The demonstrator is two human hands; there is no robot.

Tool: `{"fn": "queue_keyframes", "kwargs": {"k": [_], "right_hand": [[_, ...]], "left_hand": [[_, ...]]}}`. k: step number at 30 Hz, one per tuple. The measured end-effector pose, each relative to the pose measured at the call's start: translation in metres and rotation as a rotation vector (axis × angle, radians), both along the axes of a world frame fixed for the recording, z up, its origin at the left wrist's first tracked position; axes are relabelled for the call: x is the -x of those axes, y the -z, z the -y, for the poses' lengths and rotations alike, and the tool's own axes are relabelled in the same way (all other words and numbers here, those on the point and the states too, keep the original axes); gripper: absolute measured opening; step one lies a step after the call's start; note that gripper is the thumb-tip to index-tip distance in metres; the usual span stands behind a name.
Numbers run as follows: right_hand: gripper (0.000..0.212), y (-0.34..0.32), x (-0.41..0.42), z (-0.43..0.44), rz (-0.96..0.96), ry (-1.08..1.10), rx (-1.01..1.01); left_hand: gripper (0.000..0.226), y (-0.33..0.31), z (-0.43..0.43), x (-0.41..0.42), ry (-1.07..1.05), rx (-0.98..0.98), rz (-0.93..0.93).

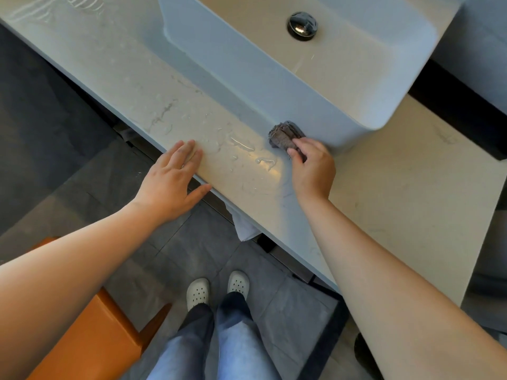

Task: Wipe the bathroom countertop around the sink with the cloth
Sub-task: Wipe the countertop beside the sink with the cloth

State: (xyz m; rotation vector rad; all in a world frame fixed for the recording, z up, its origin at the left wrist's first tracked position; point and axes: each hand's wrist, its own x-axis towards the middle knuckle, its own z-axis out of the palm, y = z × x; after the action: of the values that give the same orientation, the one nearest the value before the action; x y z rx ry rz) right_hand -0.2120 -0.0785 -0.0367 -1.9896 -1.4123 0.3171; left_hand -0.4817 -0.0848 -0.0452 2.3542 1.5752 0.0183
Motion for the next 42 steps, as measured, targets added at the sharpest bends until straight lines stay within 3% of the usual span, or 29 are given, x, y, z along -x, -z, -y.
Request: {"fn": "queue_keyframes", "kwargs": {"k": [12,21,26,28,32,34,42], "right_hand": [[0.029,0.016,0.024,0.002,0.018,-0.029,-0.004],[0.026,0.018,0.060,0.051,0.034,-0.109,-0.024],[0.024,0.012,0.077,0.080,0.033,-0.205,-0.019],[0.025,0.007,0.080,0.088,-0.038,-0.227,0.018],[0.026,-0.016,0.073,0.093,-0.459,-0.133,0.215],[0.025,-0.031,0.064,0.085,-0.532,-0.076,0.215],[0.026,-0.041,0.025,-0.002,-0.262,-0.050,0.028]], "left_hand": [[0.082,-0.002,-0.002,0.002,0.027,-0.025,-0.020],[0.082,-0.008,-0.007,0.010,0.055,0.017,-0.004],[0.064,-0.013,-0.012,0.014,0.064,0.071,0.069],[0.064,-0.017,-0.015,0.018,0.084,0.107,0.083],[0.066,-0.023,-0.017,0.021,0.105,0.153,0.069],[0.066,-0.022,-0.015,0.018,0.086,0.155,0.073],[0.069,-0.023,-0.005,0.004,-0.015,0.123,0.093]]}}
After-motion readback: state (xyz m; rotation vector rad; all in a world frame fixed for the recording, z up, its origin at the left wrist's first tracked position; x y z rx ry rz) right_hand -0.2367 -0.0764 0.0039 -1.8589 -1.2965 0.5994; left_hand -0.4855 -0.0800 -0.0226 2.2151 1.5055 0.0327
